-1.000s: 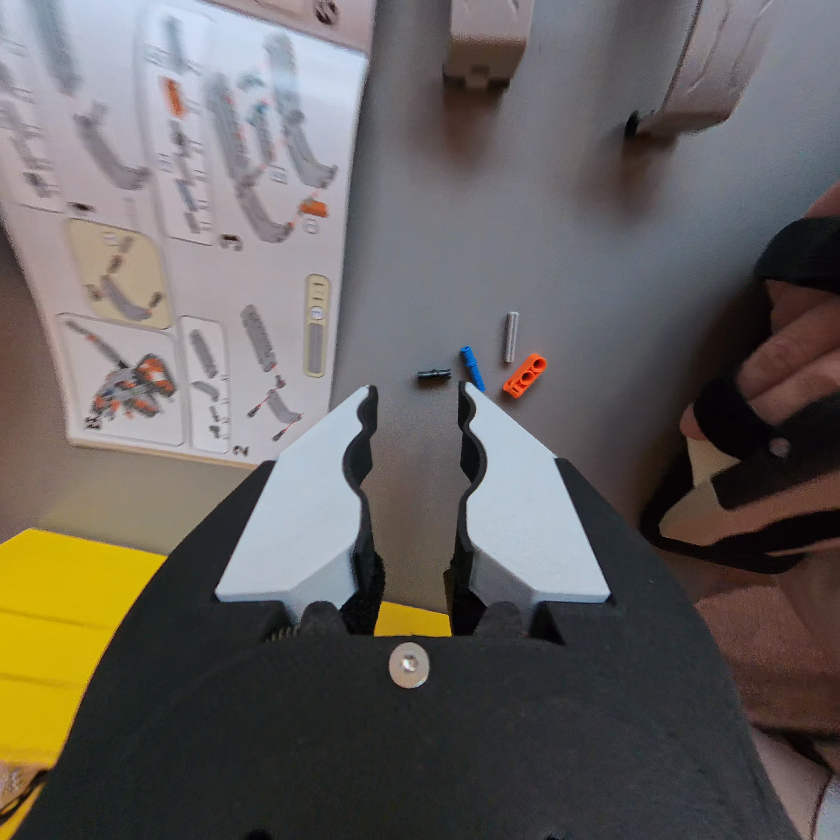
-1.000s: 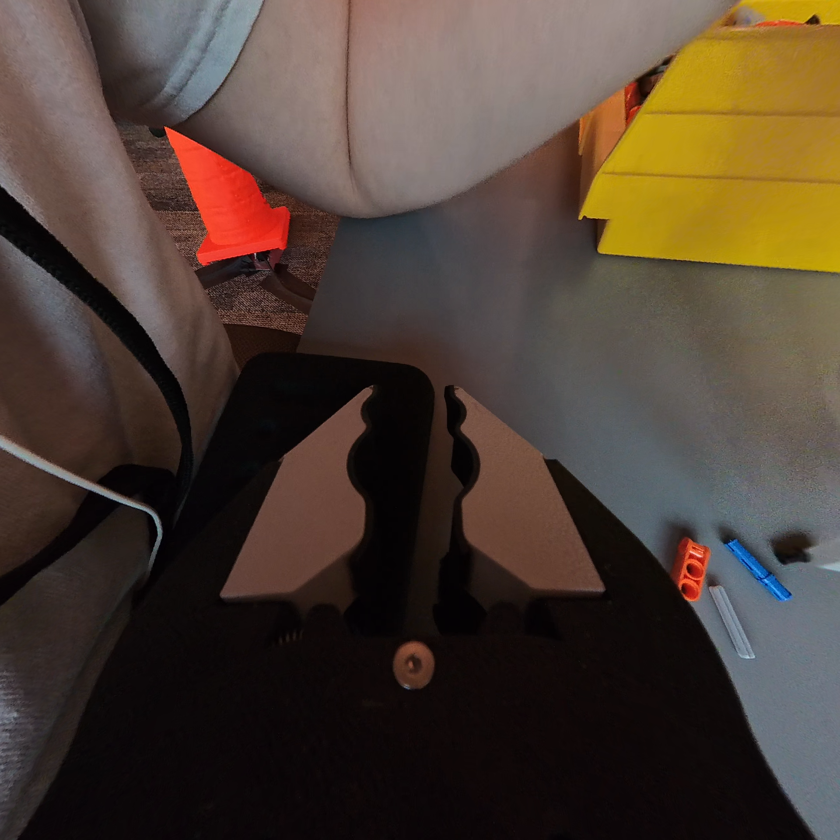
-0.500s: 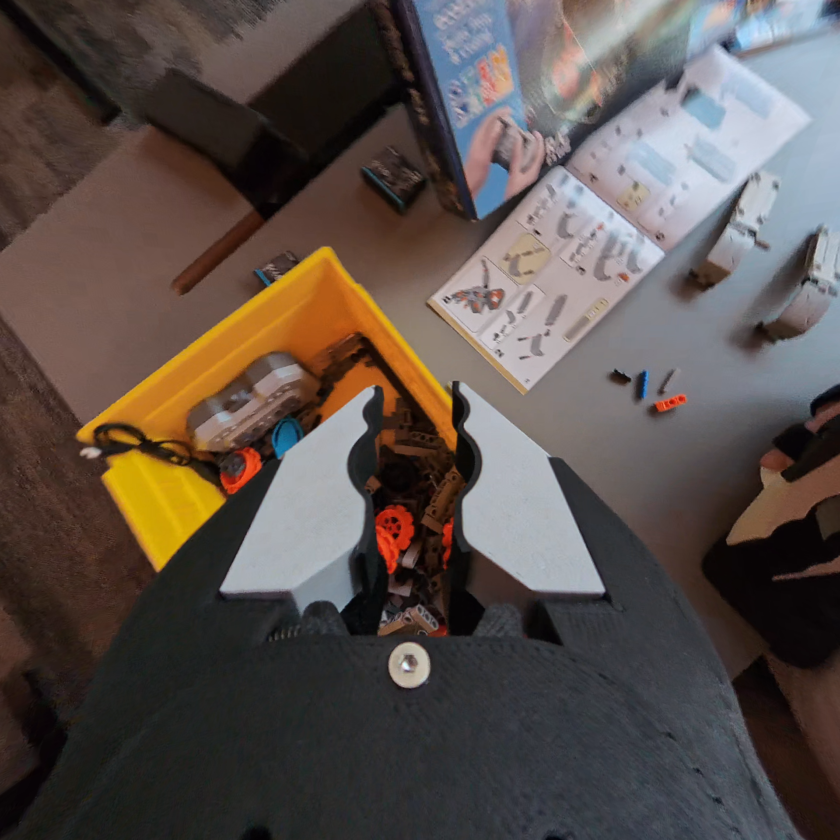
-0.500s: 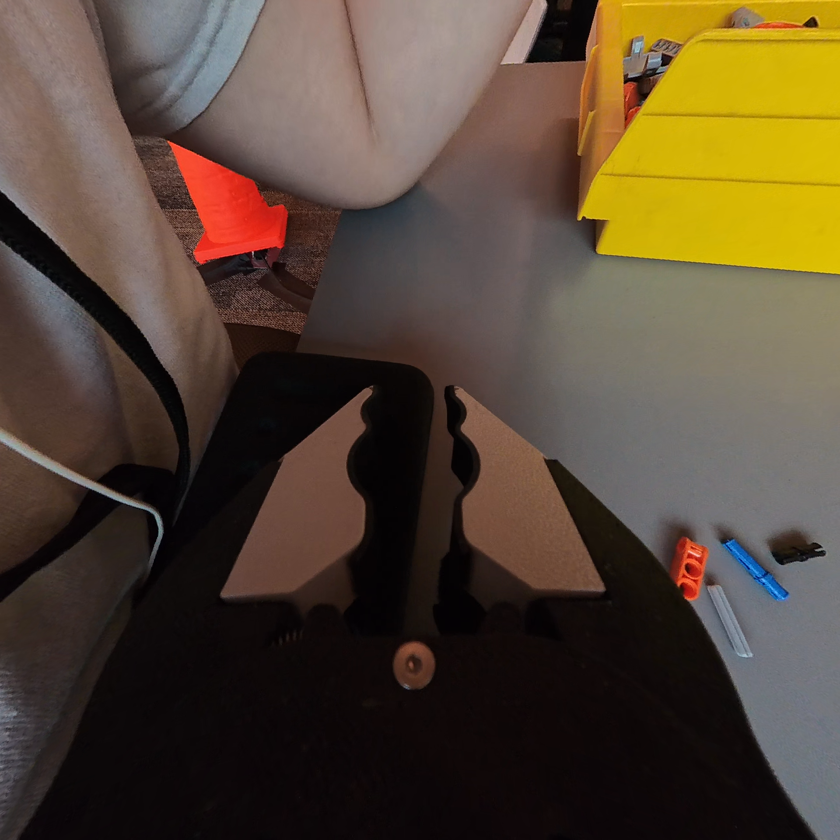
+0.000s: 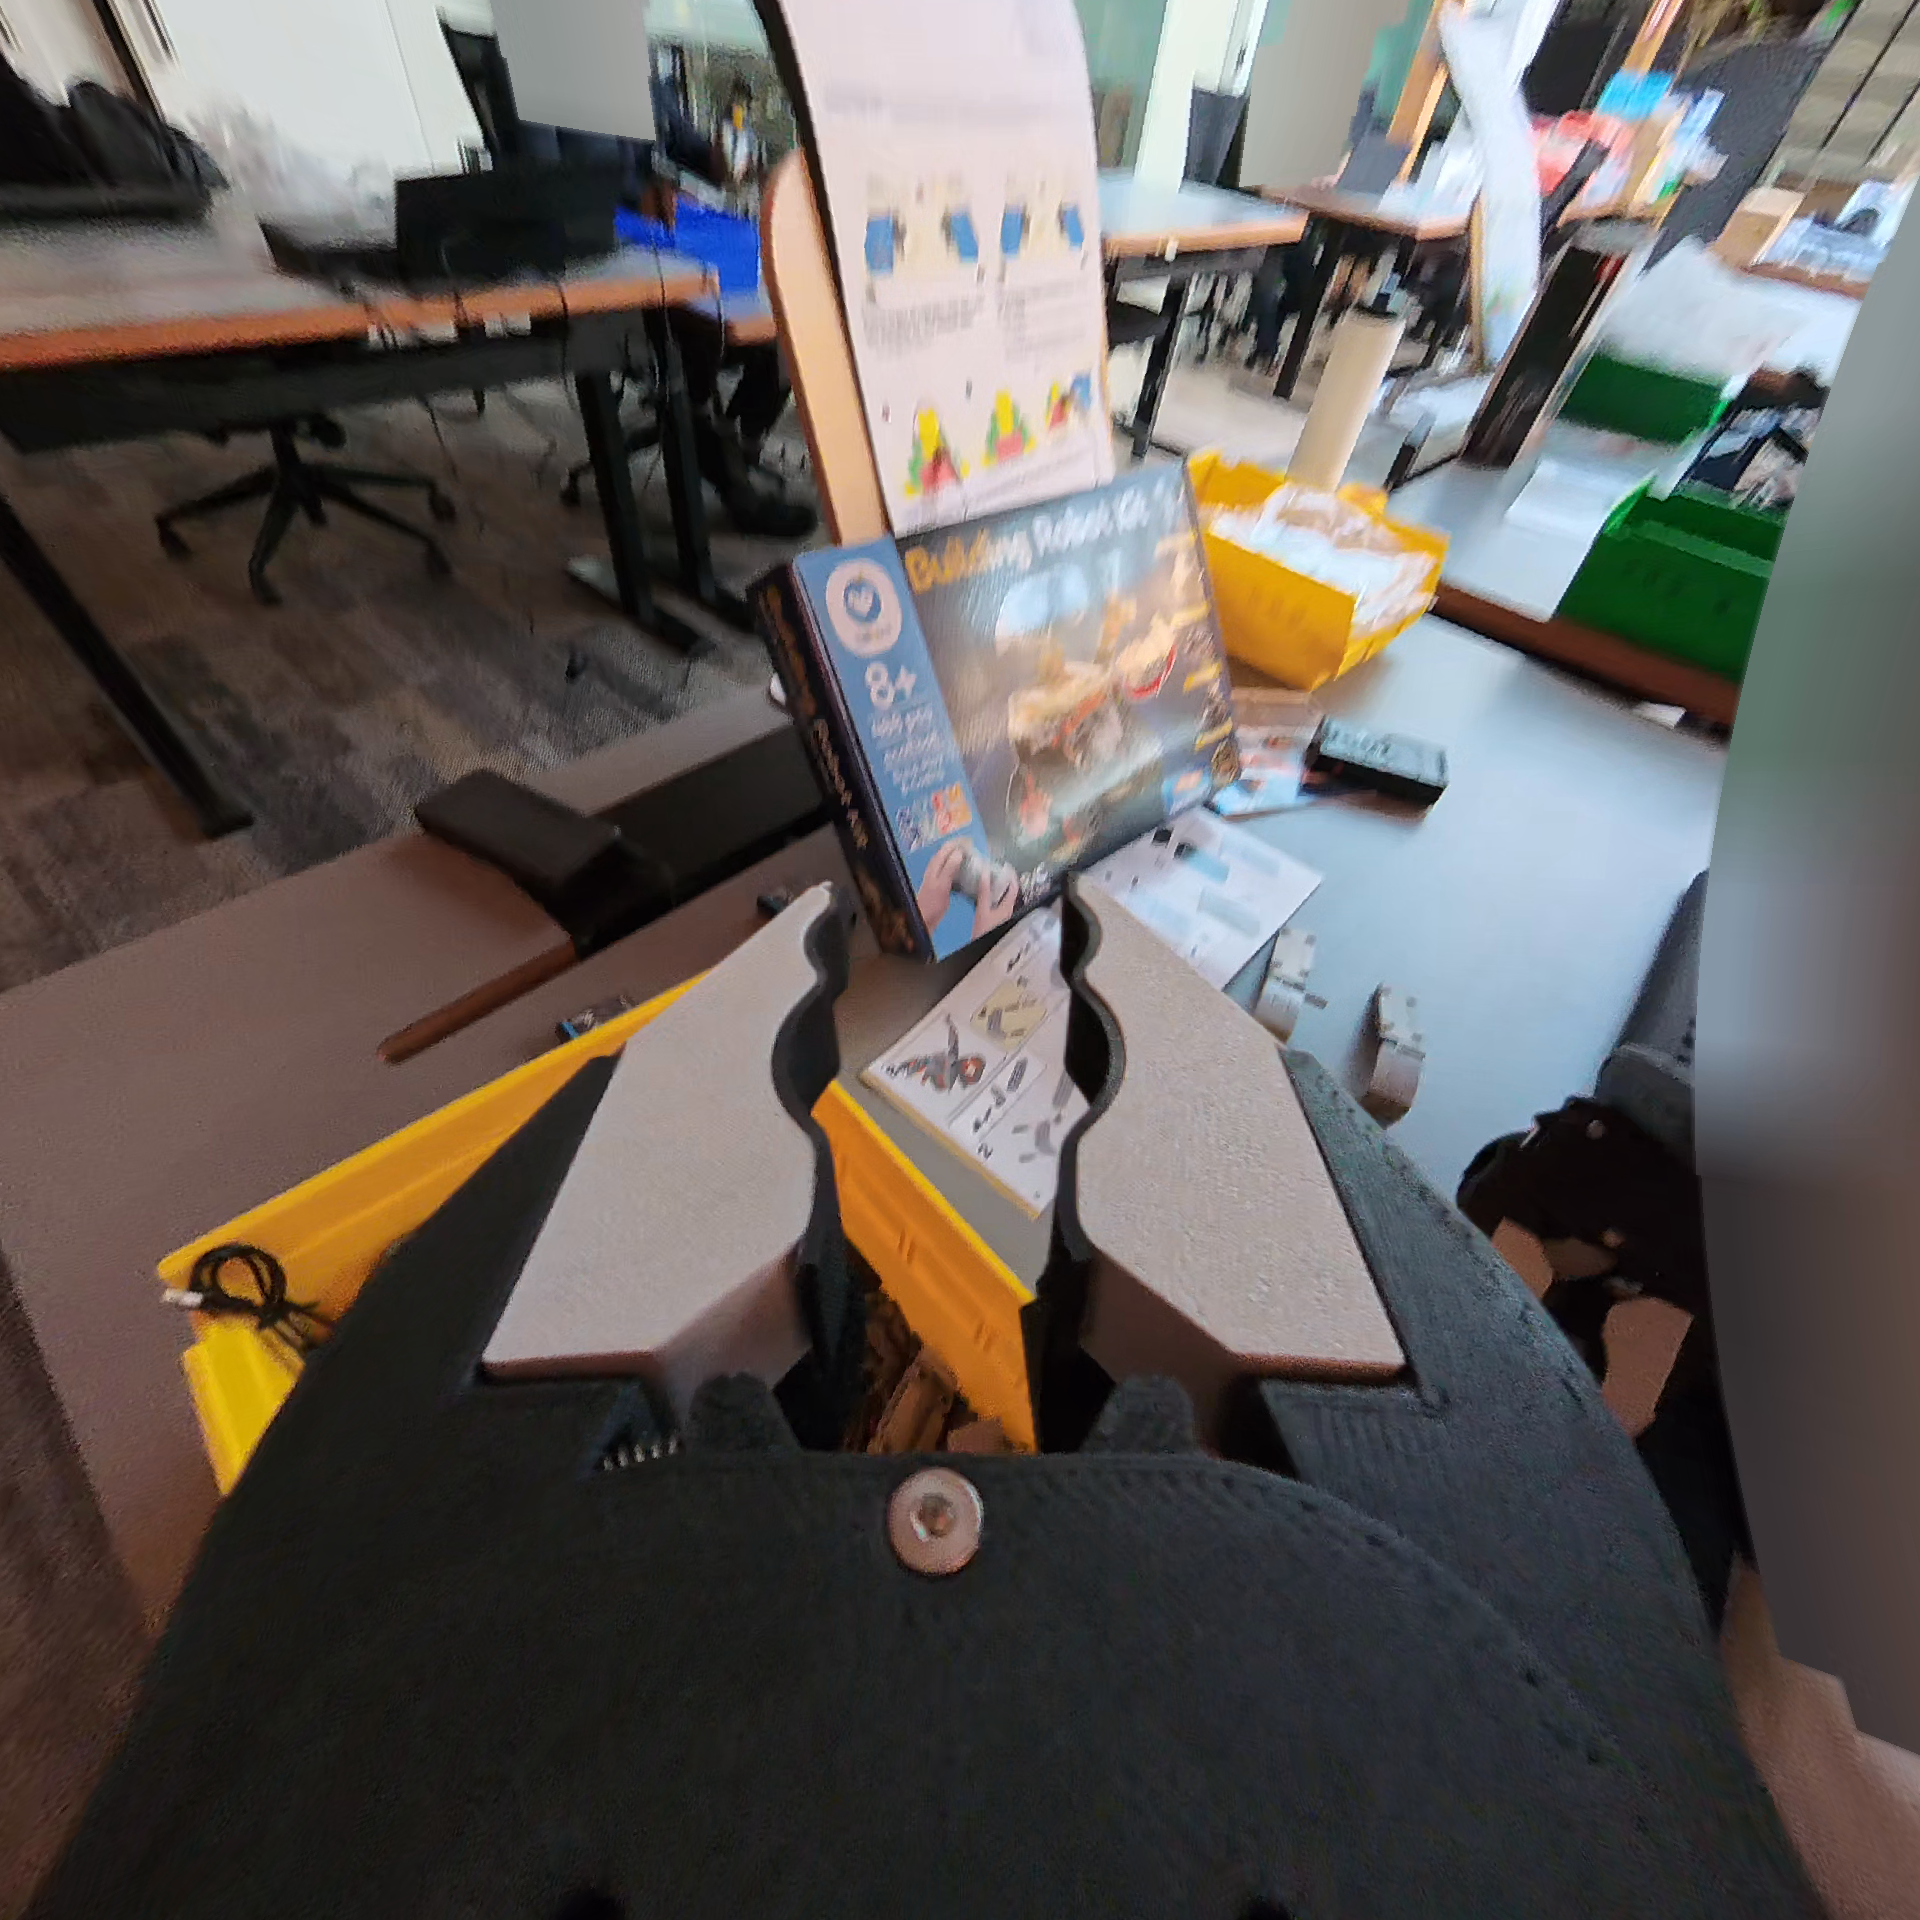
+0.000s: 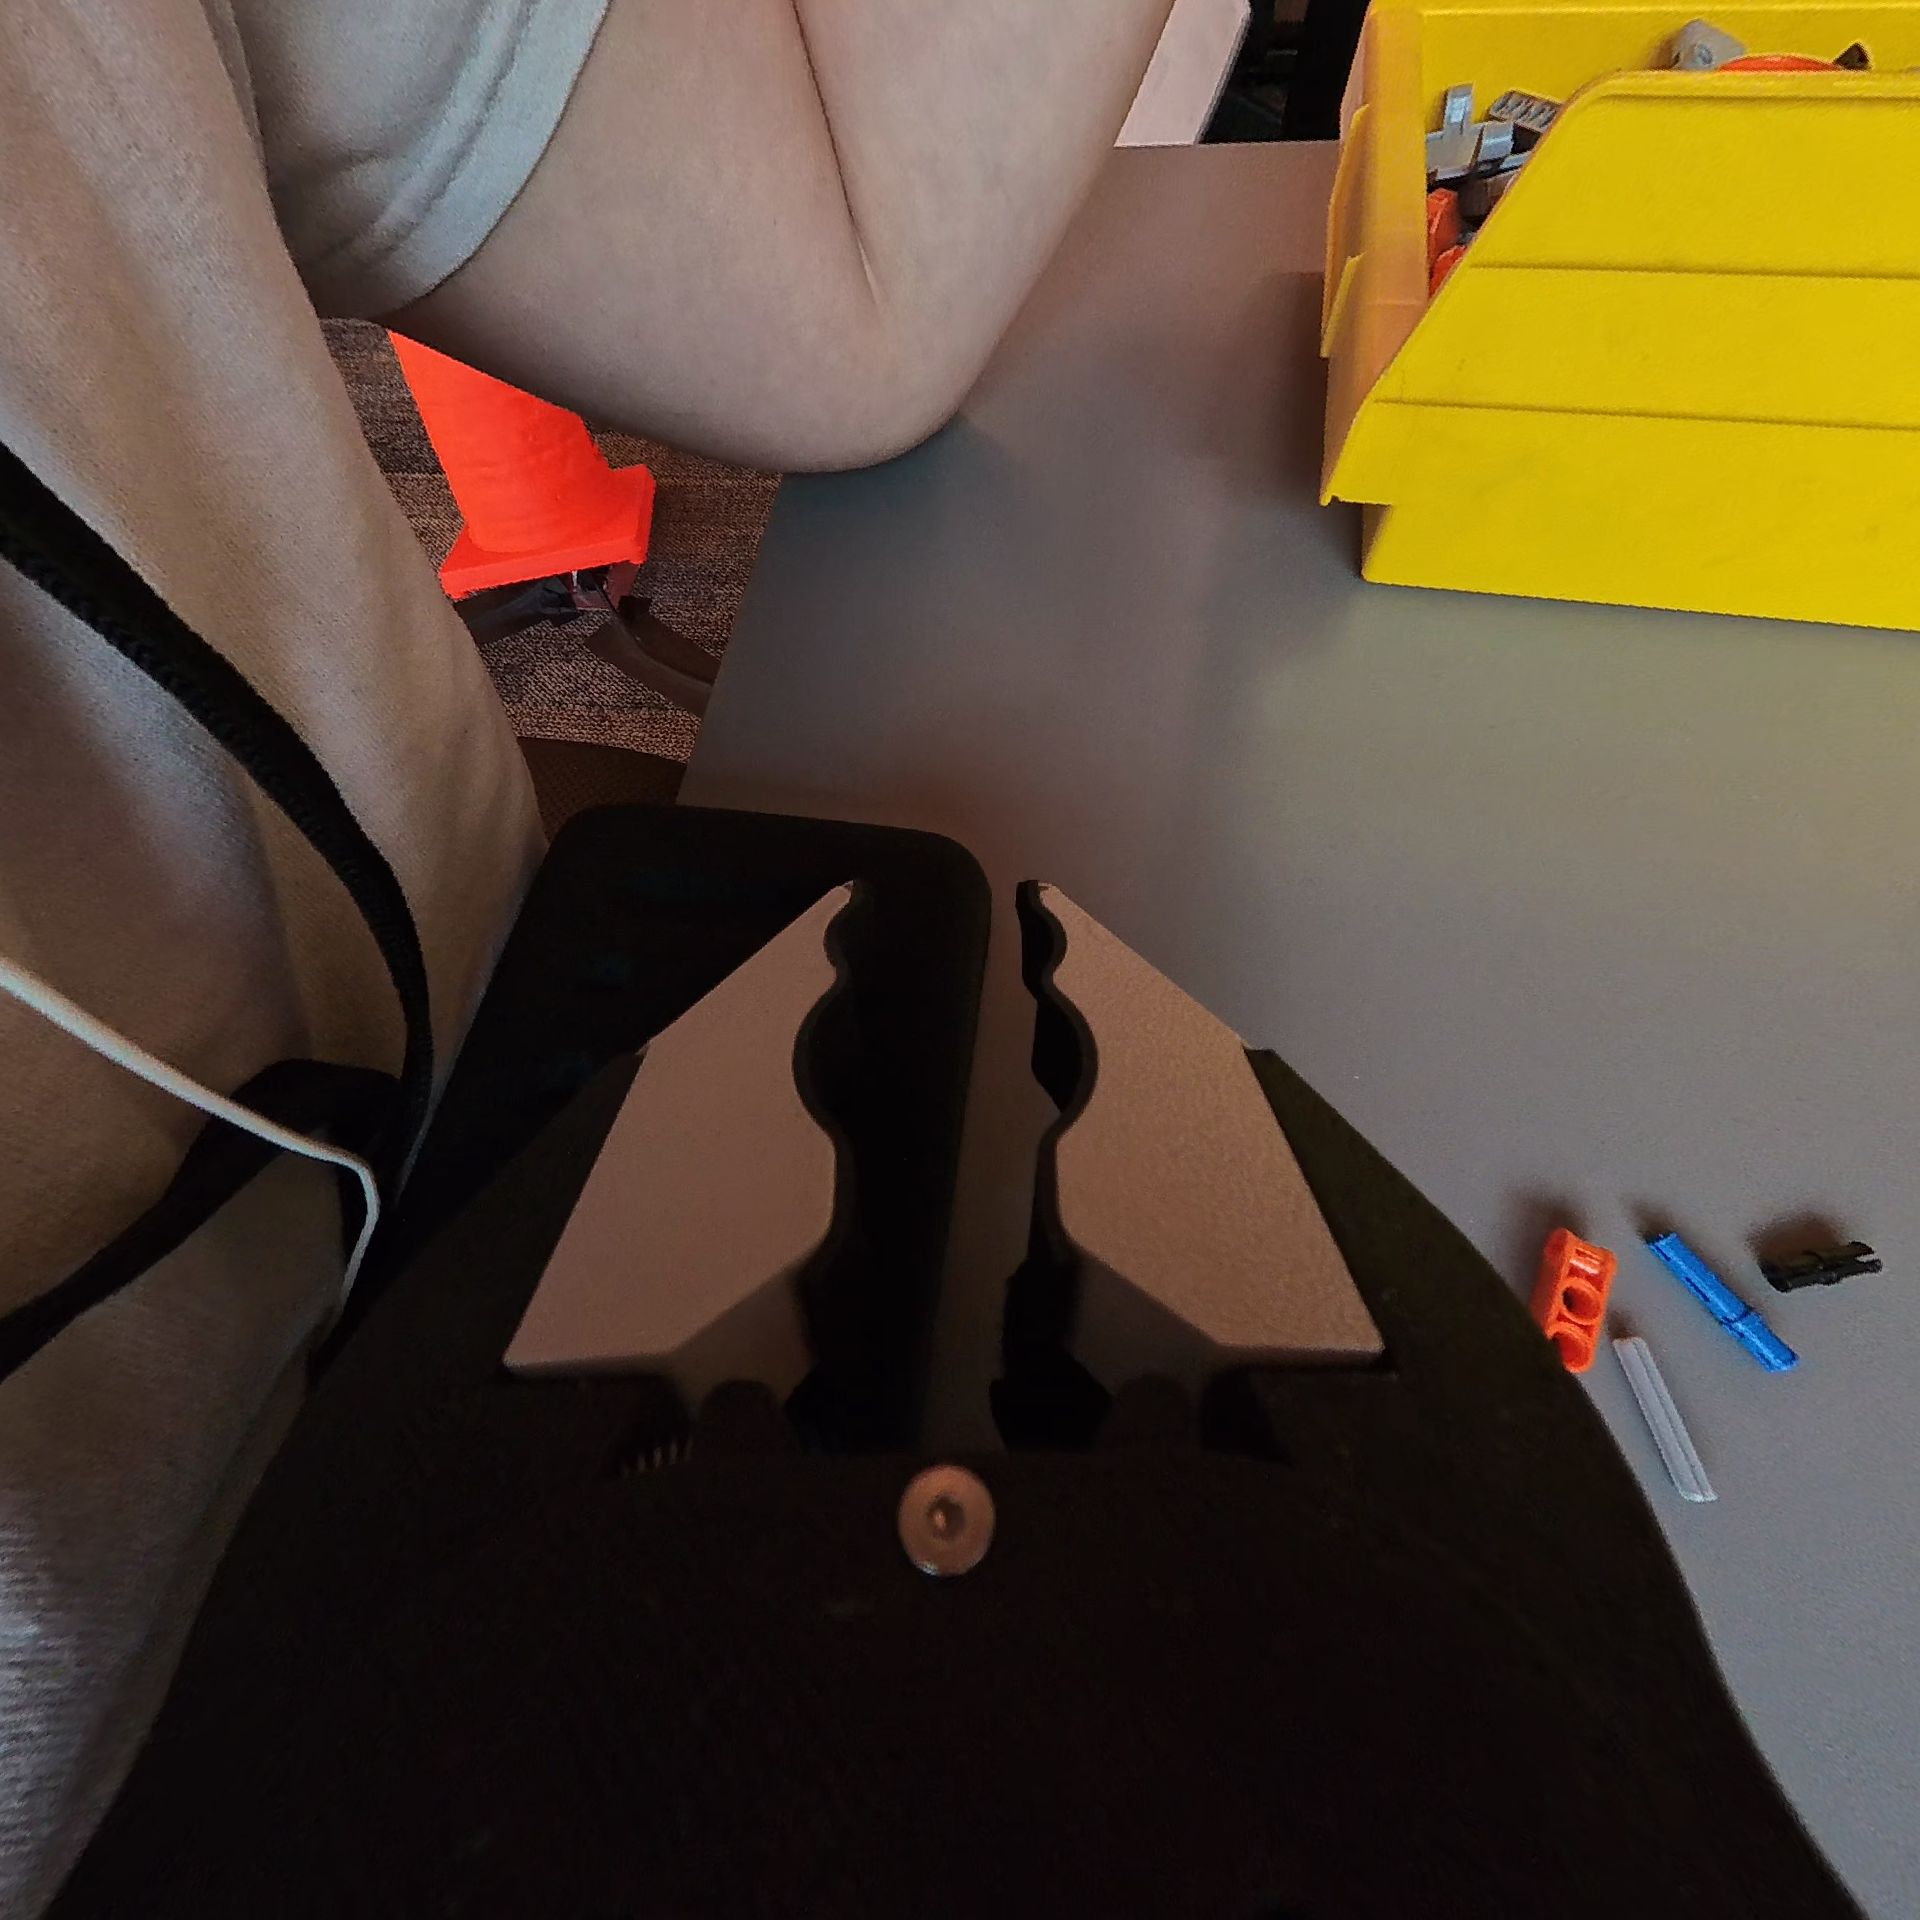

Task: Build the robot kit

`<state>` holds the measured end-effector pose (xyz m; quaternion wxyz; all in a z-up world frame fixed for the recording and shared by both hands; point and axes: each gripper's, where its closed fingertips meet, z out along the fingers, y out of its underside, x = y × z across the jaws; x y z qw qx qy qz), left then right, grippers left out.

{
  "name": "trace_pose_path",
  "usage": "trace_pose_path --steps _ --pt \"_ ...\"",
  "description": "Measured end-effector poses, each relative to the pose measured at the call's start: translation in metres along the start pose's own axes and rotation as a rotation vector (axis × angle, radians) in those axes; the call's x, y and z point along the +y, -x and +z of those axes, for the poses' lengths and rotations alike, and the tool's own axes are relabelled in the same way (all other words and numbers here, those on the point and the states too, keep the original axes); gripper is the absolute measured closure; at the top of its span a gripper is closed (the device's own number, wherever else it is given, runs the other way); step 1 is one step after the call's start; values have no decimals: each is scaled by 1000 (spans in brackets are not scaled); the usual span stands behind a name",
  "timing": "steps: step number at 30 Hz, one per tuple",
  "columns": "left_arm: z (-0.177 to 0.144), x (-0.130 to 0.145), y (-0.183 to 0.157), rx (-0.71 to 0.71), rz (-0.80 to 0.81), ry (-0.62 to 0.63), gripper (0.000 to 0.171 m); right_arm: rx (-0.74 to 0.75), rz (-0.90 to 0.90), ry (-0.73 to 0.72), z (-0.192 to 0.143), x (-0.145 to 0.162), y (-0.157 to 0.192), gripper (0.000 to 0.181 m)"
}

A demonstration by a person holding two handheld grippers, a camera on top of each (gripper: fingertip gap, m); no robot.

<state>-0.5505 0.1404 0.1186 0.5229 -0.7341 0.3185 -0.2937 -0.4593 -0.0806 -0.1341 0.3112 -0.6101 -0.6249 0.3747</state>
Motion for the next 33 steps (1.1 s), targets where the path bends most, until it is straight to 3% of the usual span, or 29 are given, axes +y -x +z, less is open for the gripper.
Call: trace_pose_path --steps 3,12,14,18,21,26,33 --pt "-9 -9 0 12 -26 -67 126 -1 3 0 0 0 0 153" --pt "-7 6 7 -31 14 16 120 1 -2 -1 0 0 0 153" --pt "-4 24 19 -104 32 110 126 5 -8 -4 -1 -1 0 153" --pt "-3 89 54 -289 44 476 118 68 -22 -36 -4 -7 -9 153" --pt "-1 115 81 -405 20 618 119 190 12 -80 -13 -12 -32 147" --pt "19 140 106 -445 -12 721 119 406 142 -161 -40 -13 -77 137" --pt "54 173 127 -434 -28 815 124 470 239 -227 -54 -13 -93 133"
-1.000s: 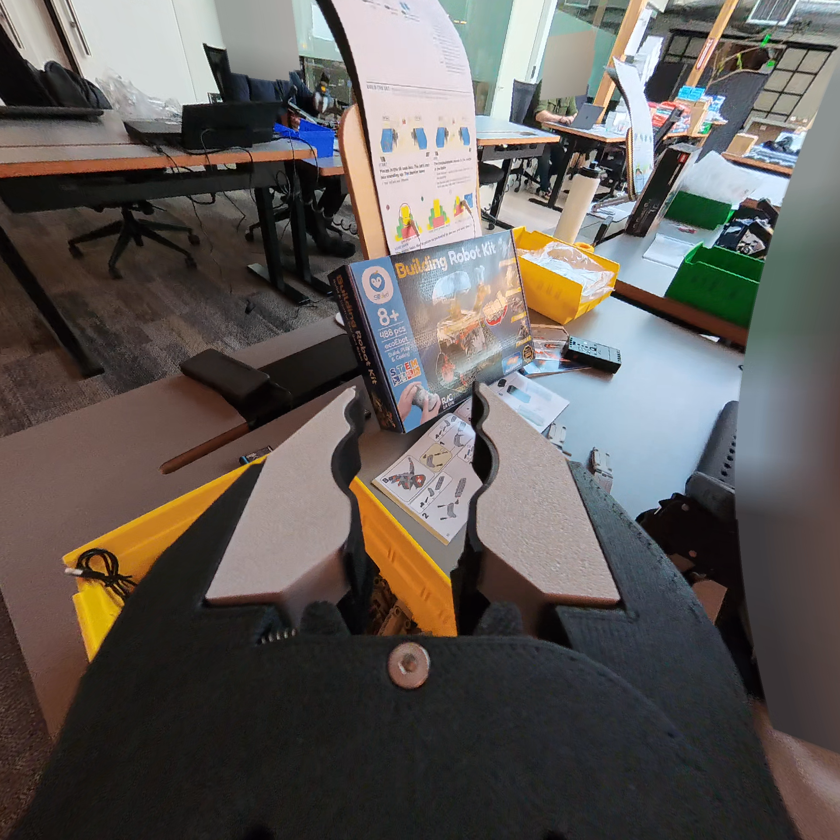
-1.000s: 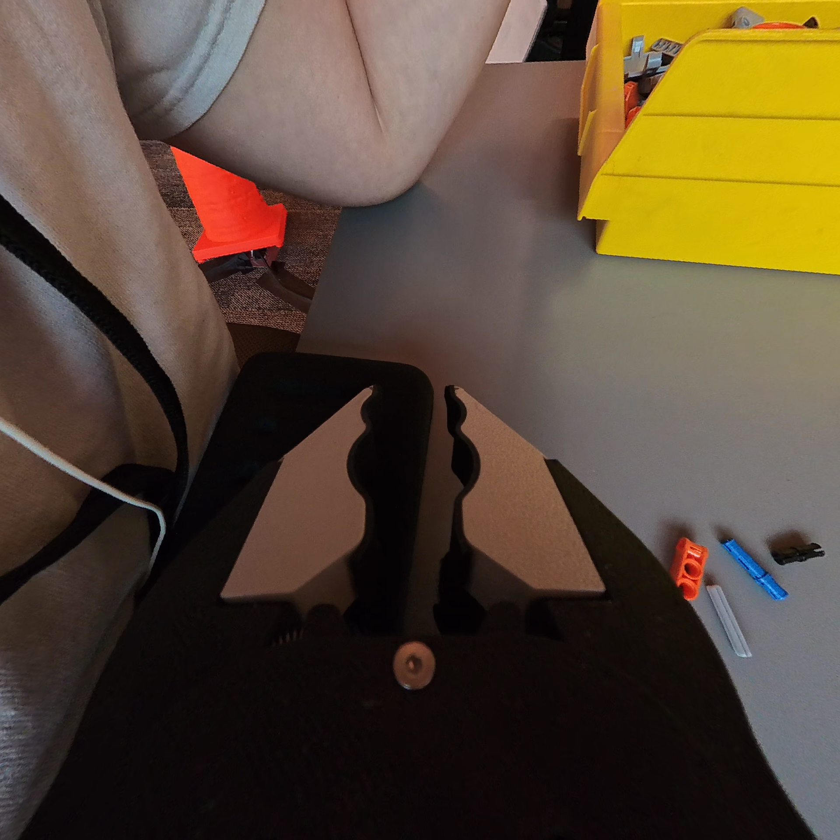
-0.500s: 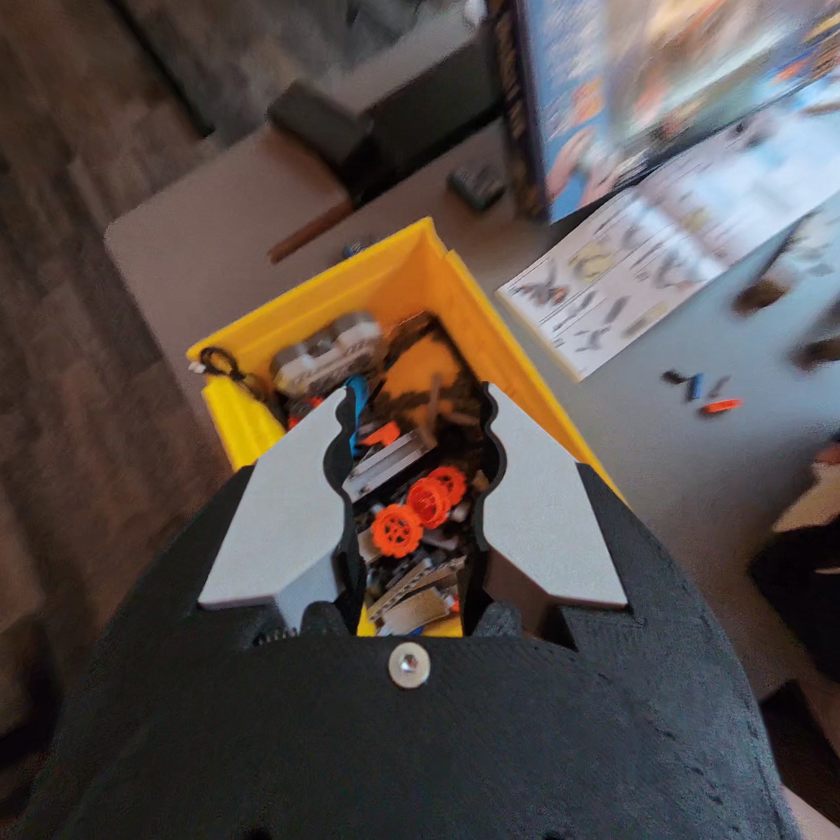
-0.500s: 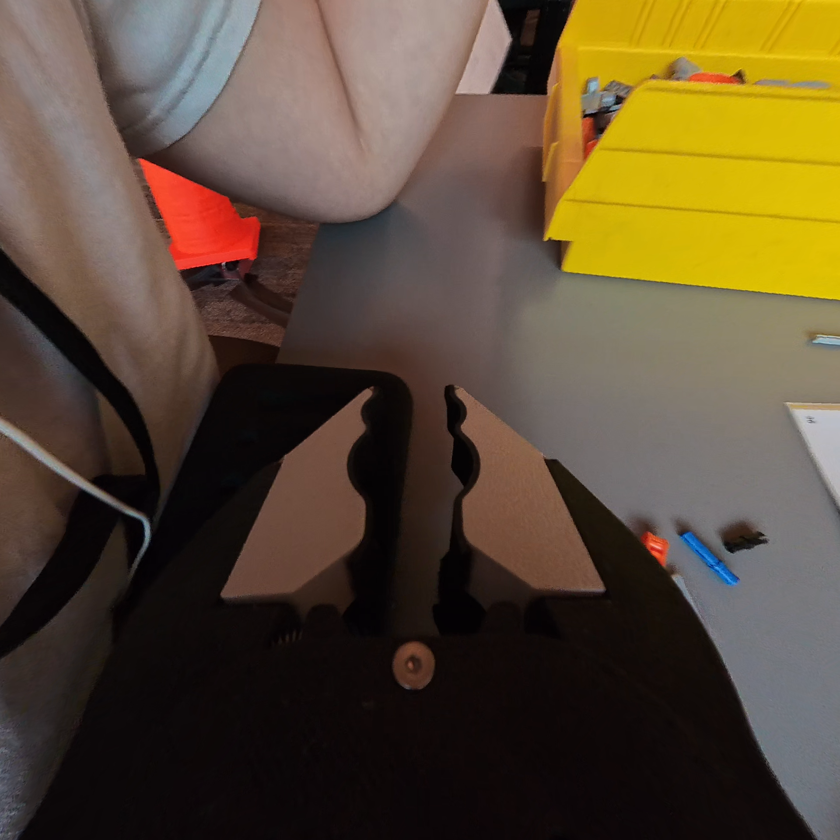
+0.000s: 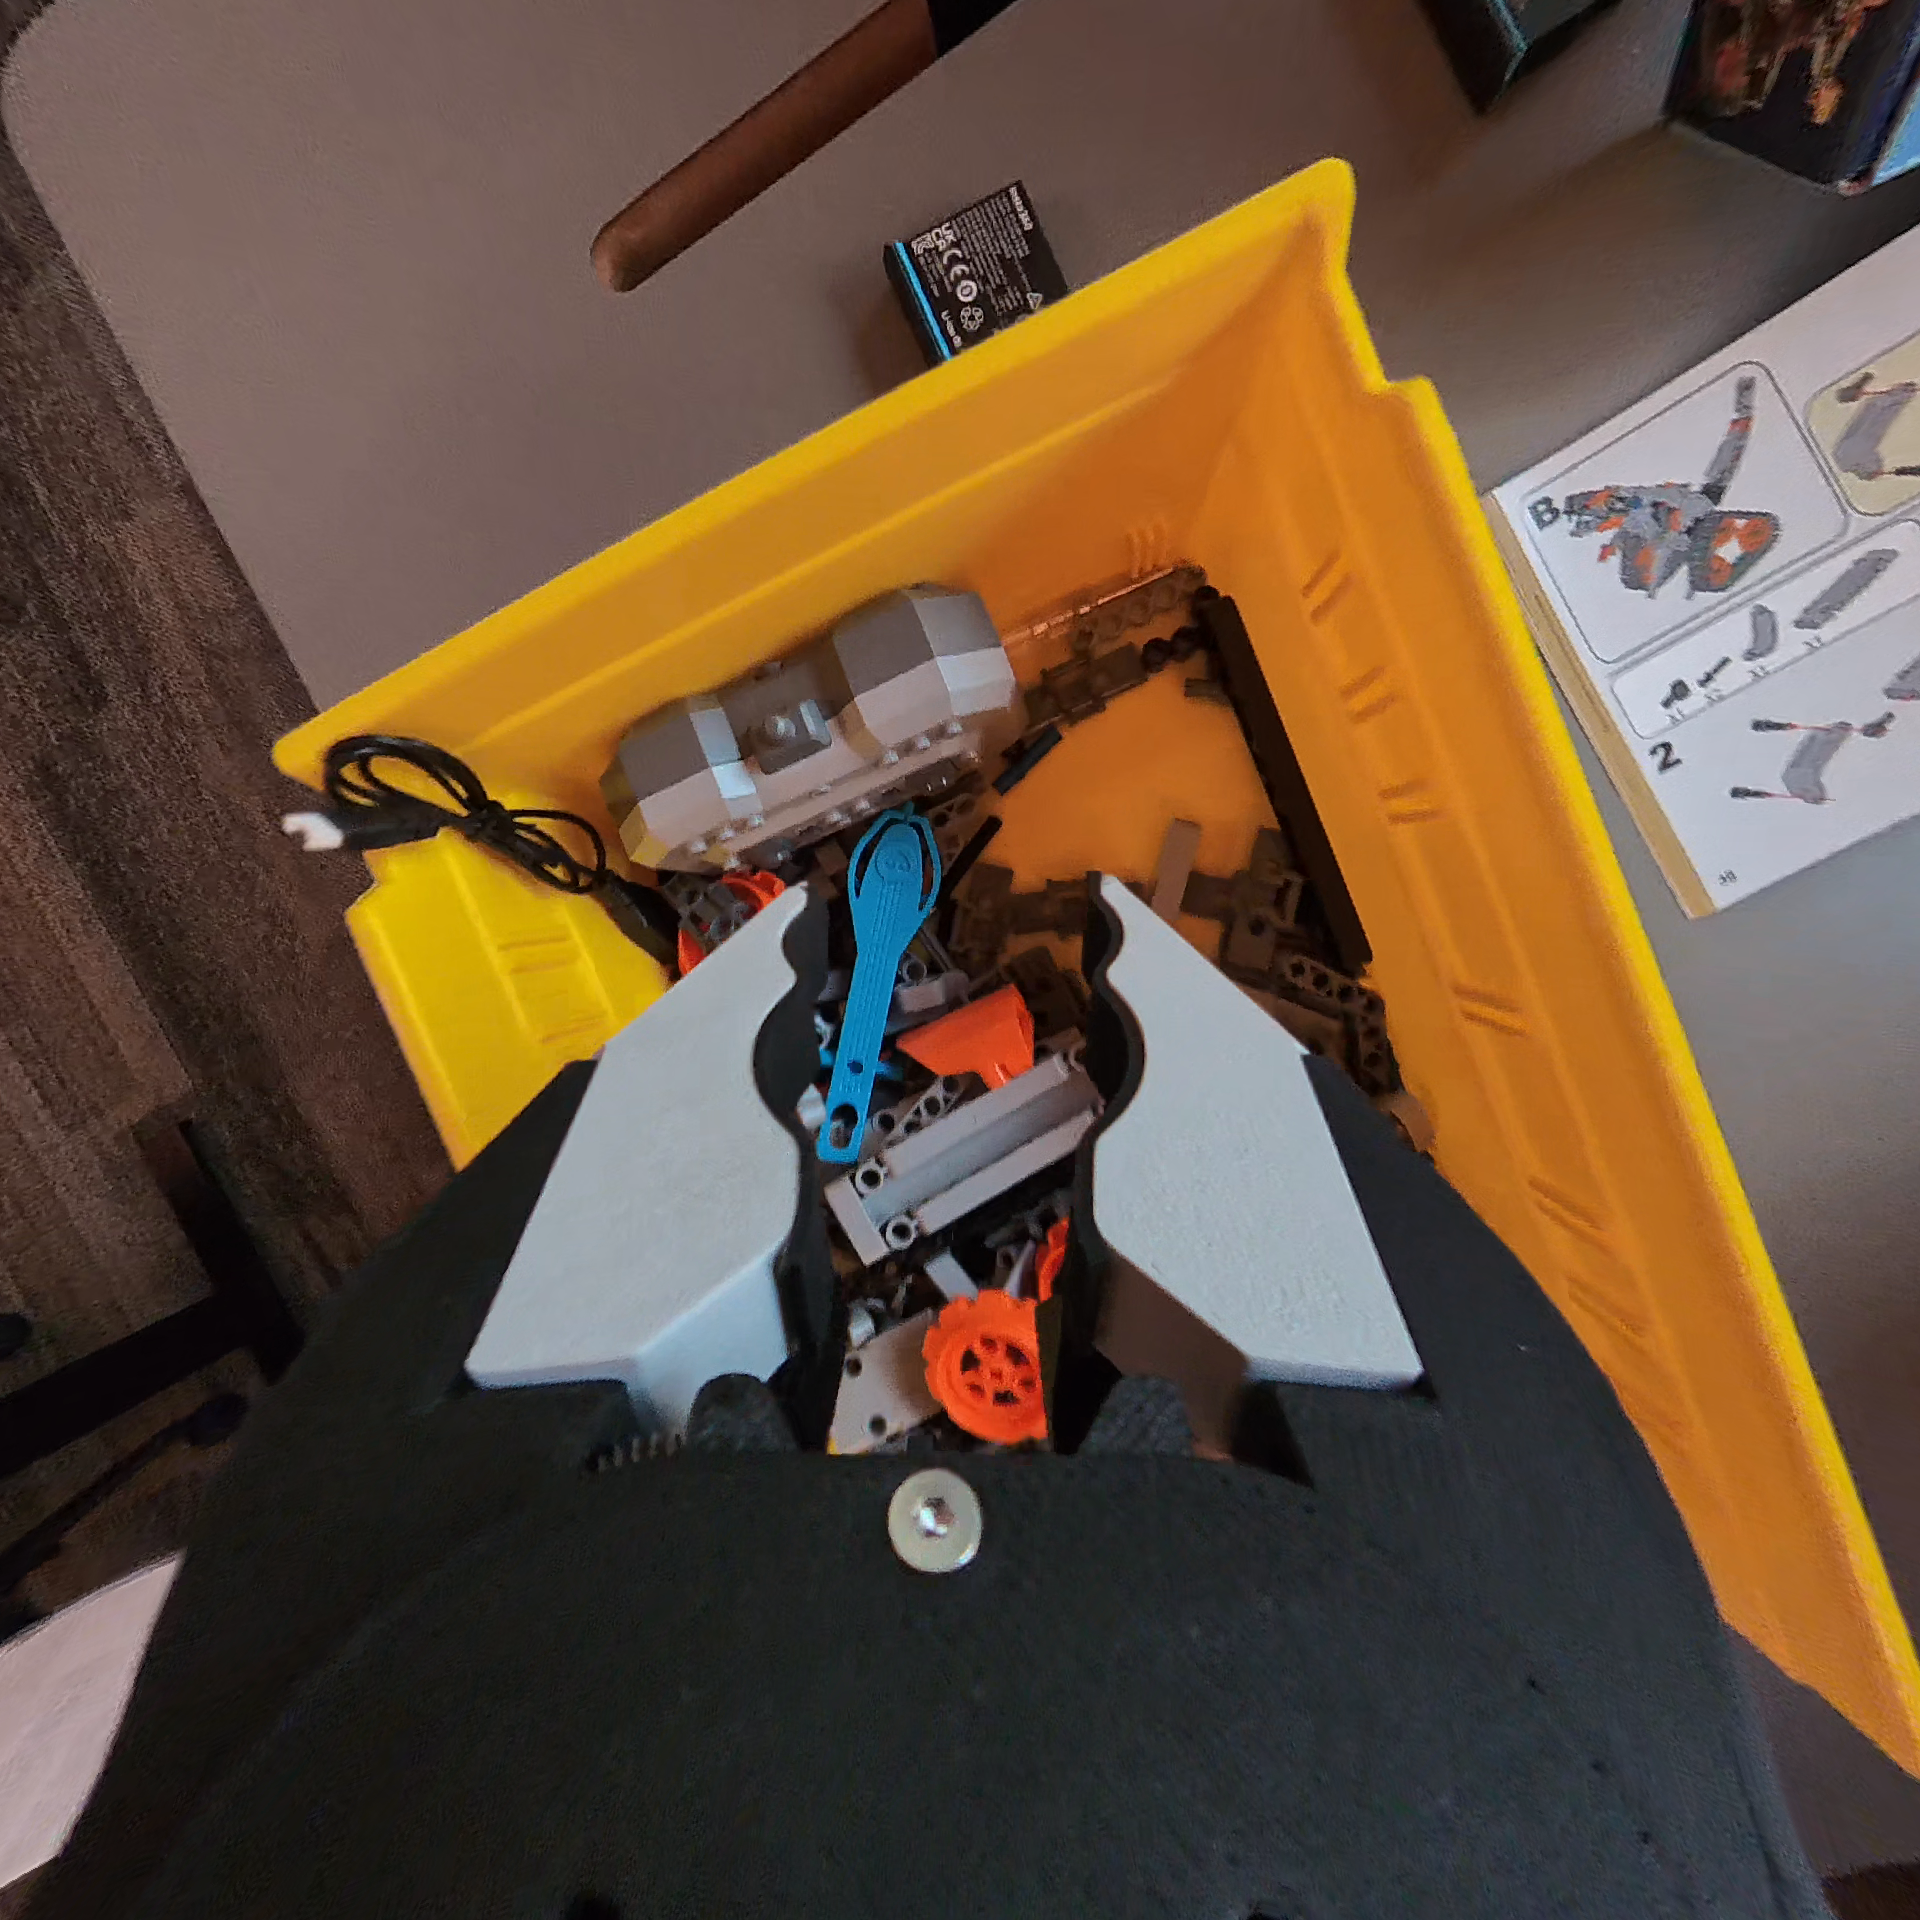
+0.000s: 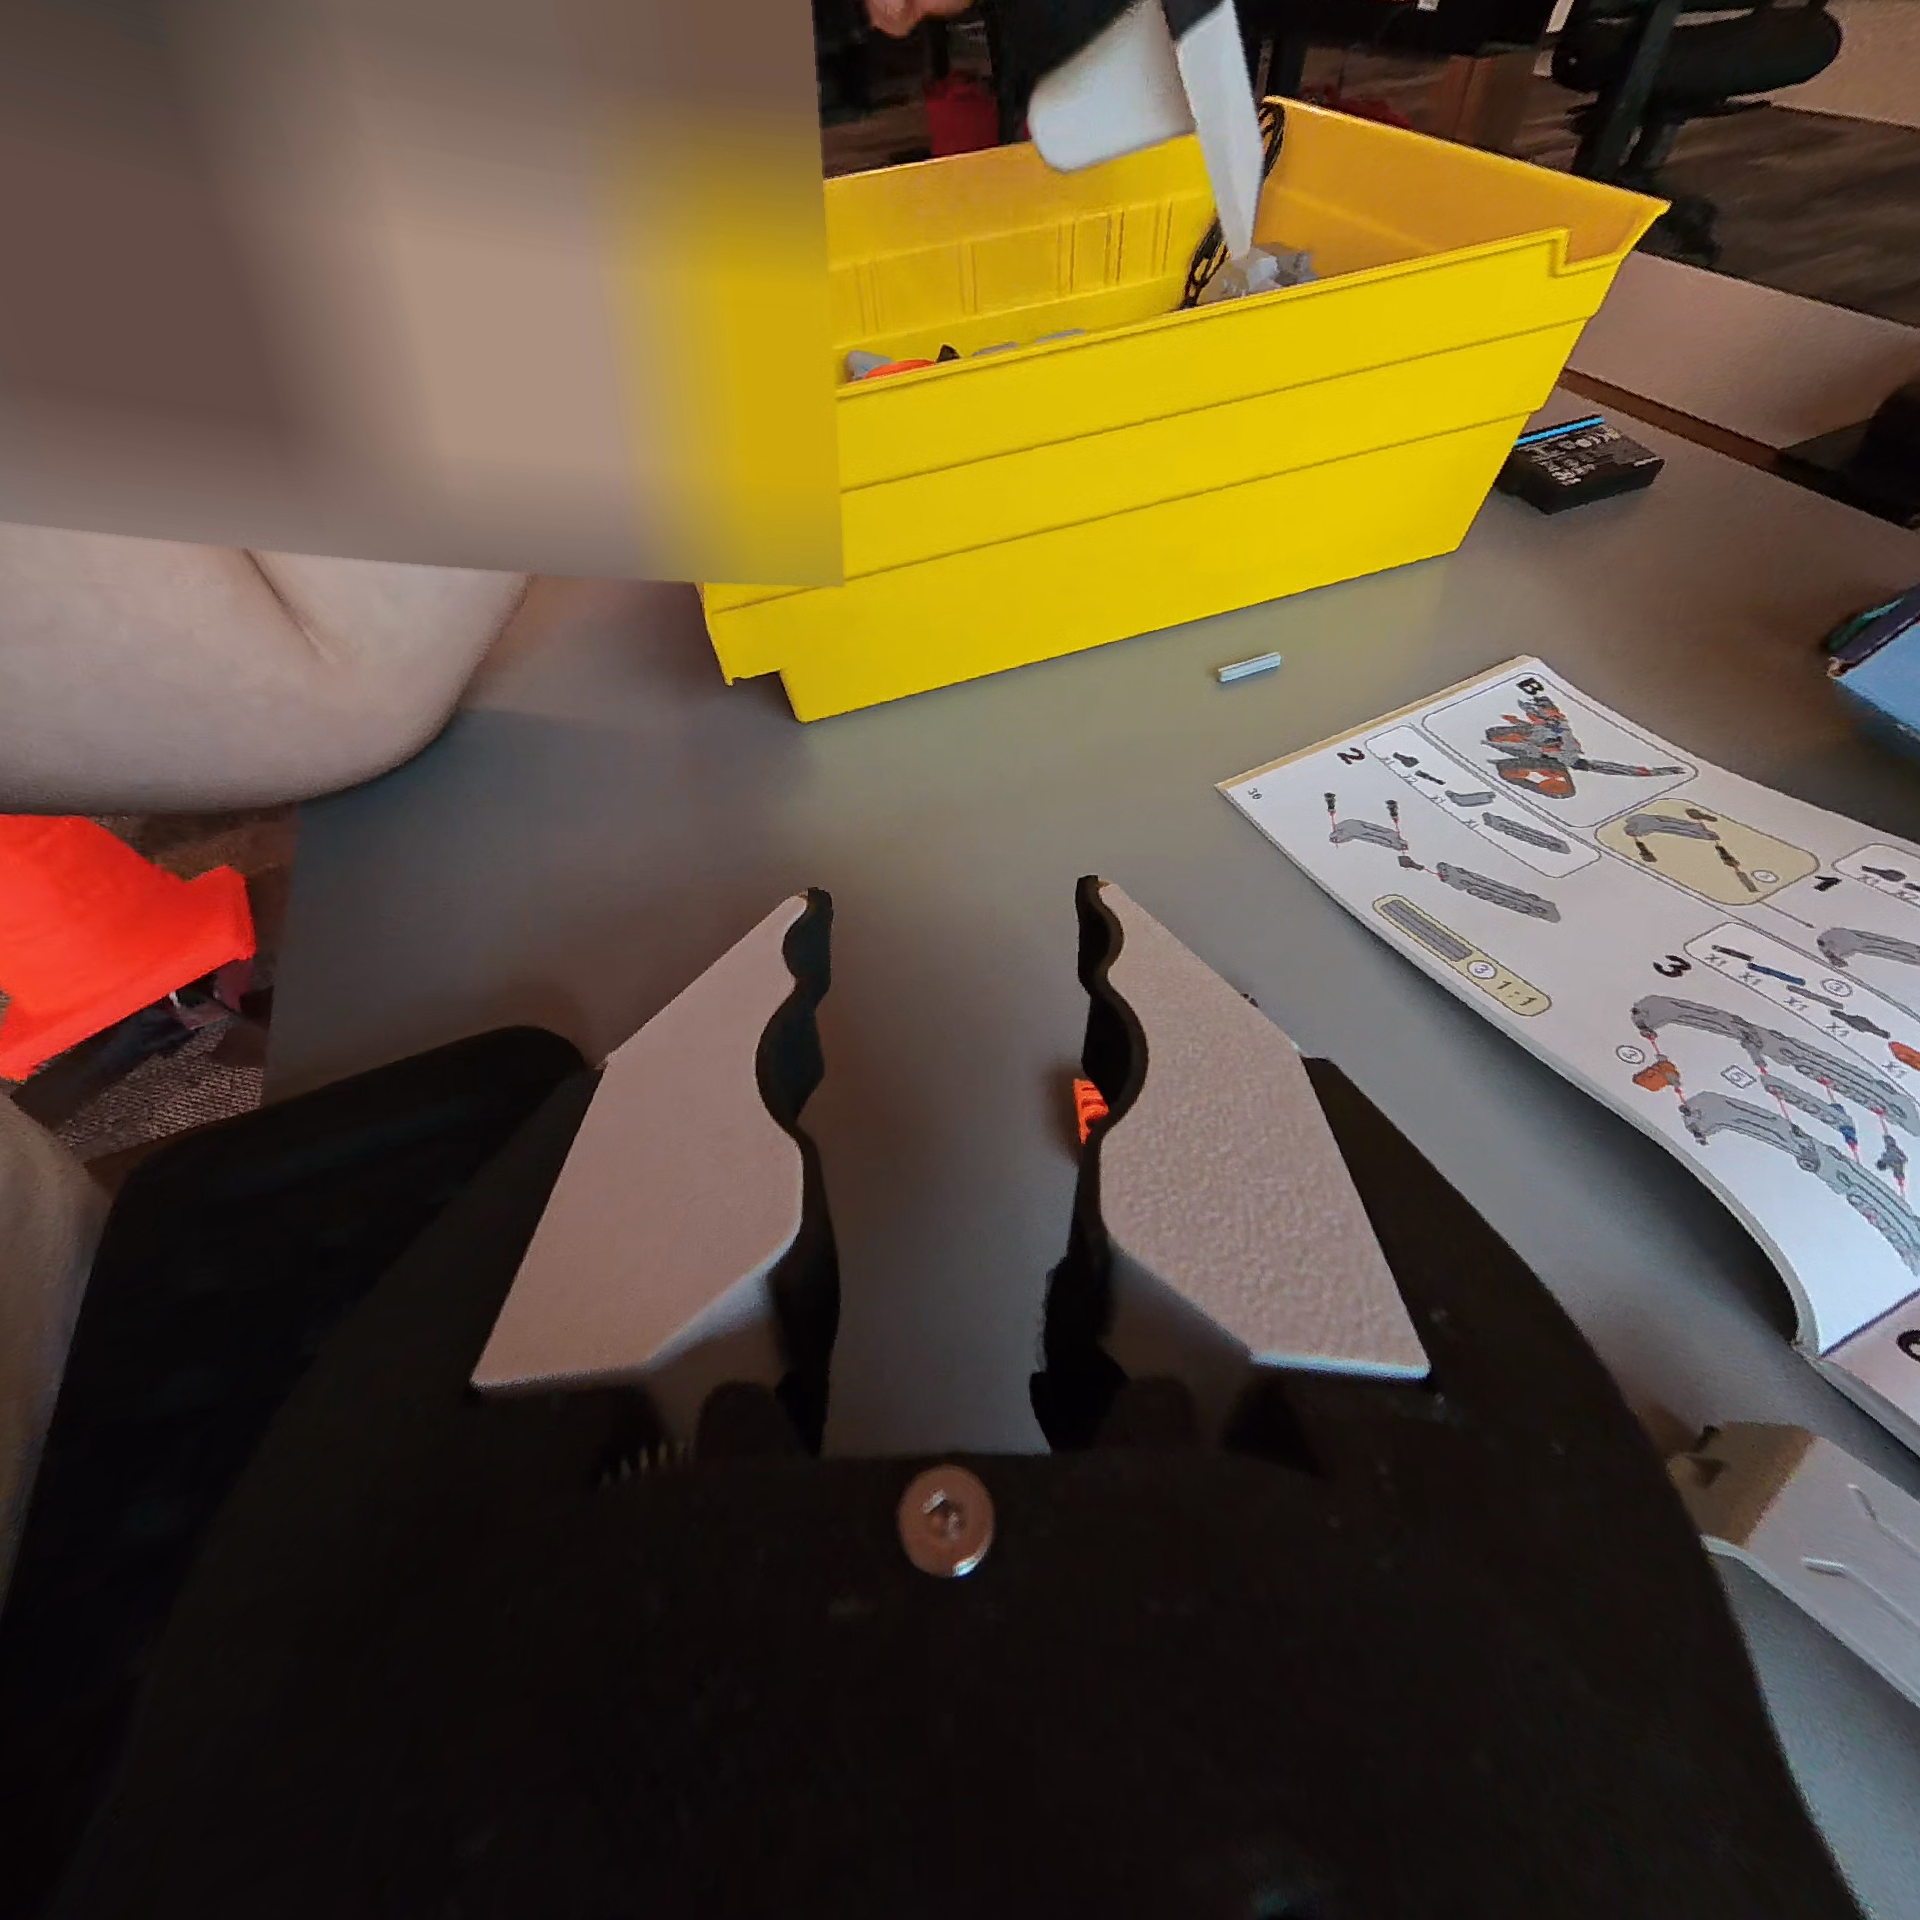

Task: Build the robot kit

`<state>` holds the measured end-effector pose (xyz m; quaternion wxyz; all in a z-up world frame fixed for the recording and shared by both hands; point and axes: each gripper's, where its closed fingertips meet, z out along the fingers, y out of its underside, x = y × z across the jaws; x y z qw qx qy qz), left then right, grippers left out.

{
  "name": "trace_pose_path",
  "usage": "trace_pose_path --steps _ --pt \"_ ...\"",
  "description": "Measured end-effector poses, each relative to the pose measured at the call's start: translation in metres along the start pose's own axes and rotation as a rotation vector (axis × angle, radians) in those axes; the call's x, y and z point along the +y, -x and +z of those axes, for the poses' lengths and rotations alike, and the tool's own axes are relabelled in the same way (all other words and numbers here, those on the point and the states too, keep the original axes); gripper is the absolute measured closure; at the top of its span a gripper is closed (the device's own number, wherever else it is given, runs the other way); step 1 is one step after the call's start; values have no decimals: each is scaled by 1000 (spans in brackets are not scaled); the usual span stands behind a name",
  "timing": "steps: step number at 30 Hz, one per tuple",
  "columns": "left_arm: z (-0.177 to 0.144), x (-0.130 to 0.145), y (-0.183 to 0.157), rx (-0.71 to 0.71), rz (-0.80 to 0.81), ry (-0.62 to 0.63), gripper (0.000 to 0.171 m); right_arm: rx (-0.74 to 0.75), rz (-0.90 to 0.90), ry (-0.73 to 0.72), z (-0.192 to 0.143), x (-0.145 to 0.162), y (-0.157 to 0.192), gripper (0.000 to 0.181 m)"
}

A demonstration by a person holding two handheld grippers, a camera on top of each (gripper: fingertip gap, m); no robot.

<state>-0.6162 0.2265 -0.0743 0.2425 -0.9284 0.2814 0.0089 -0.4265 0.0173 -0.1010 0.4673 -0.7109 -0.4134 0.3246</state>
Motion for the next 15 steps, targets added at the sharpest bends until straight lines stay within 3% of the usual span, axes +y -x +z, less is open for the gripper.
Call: trace_pose_path --steps 12,15 --pt "32 -32 -7 7 67 -104 136 -75 -12 48 9 11 15 135" --pt "38 -36 -1 -27 92 -131 130 -79 -21 52 10 12 16 135"
